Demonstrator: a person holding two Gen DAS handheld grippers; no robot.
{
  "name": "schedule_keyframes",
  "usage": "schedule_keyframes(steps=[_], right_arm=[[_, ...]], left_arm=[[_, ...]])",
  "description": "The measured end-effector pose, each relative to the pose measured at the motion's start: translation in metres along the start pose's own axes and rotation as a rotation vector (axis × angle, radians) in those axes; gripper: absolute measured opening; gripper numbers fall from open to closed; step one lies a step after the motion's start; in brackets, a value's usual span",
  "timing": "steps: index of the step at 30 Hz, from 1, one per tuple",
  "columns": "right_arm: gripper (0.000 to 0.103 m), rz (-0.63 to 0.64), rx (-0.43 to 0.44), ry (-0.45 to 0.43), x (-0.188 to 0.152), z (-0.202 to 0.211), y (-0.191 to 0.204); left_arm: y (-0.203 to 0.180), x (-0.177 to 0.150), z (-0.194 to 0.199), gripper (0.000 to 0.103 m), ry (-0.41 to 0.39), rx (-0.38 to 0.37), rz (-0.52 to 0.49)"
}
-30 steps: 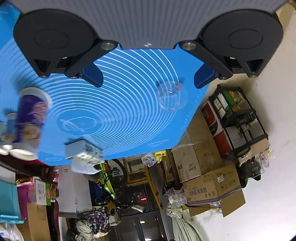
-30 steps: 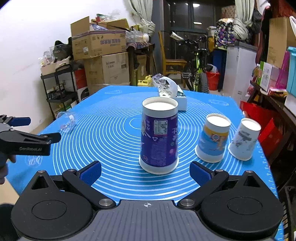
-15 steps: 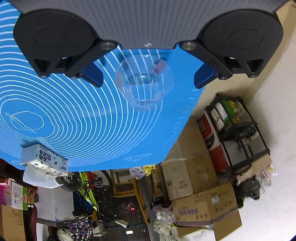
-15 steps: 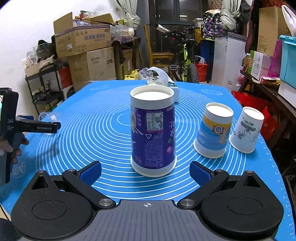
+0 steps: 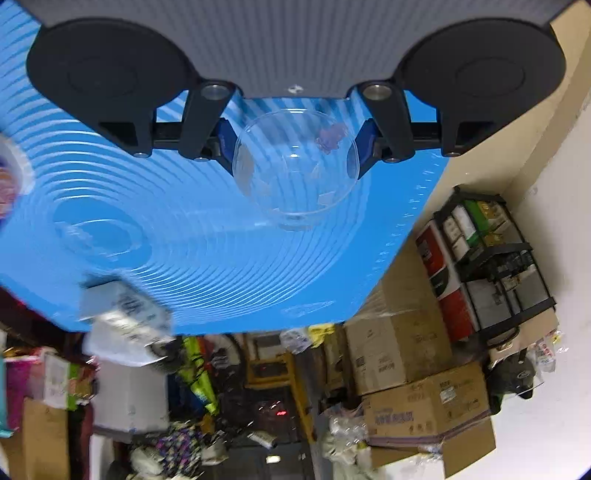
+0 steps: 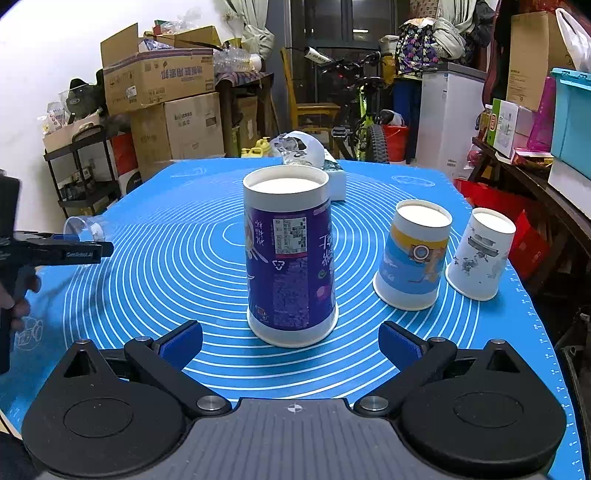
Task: Flip cup upside down
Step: 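Lift the clear cup with the left tool, set it on the mat, open, then grasp the clear plastic cup with the right tool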
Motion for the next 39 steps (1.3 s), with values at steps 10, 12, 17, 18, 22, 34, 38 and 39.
schedule_keyframes(steps=[10,12,17,18,22,34,38,39], right_arm=[[0.101,0.003,0.026,0.001,-0.008,0.013,-0.009],[0.101,-0.003,0.026,0.004,-0.01,0.015,-0.013],[0.101,-0.018,0.016,0.003,-0.014,0.021,-0.02],[0.101,-0.02,0.013,0.005,-0.014,0.021,-0.021],[0.101,-0.02,0.012,0.017,-0.016,0.021,-0.024],[0.101,-0.008,0.03,0.038,-0.017,0.018,-0.021],[0.101,-0.004,0.034,0.041,-0.017,0.018,-0.02],[0.101,-0.004,0.036,0.042,-0.016,0.018,-0.02]], left_arm=[[-0.082,-0.017,0.068,0.063,0.033,-0.106,-0.01],[-0.094,-0.022,0.067,0.063,0.045,-0.105,-0.006],[-0.113,-0.035,0.059,0.063,0.067,-0.084,0.015],[-0.113,-0.036,0.055,0.063,0.08,-0.079,0.023],[-0.111,-0.045,0.052,0.064,0.136,-0.087,0.053],[-0.11,-0.051,0.053,0.087,0.16,-0.106,0.074],[-0.109,-0.05,0.06,0.088,0.15,-0.12,0.071],[-0.109,-0.048,0.063,0.088,0.148,-0.124,0.073]])
Point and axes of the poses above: each gripper's, at about its wrist camera, not at the fingertips, and z roughly against the way its jaws point, y to its left, x to its top, the point moved 2 cm from there along -z, roughly the way its jaws point, and after that the axes turned 1 degree about x, right-handed, at the moved point
